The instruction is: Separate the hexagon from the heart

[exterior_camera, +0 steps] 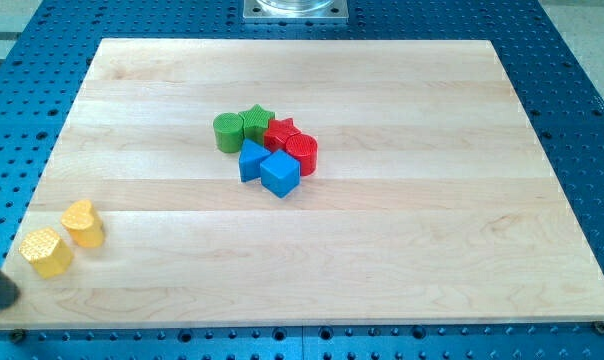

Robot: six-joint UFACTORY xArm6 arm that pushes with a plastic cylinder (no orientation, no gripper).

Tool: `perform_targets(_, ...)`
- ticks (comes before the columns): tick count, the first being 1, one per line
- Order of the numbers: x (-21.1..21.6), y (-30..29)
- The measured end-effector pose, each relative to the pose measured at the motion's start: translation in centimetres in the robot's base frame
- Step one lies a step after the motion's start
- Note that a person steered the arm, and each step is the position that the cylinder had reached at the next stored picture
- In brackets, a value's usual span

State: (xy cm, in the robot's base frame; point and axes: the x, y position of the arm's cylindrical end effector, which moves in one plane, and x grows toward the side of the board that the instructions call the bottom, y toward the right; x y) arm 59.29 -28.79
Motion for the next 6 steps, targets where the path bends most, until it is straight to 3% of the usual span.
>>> perform_targets(2, -6.5, 11.1)
perform_targets(3, -9.5, 12.2)
perform_targets(4, -5.7, 6.8)
perform_targets(5, -10.3, 5.2)
perform_targets(6, -12.1, 14.4)
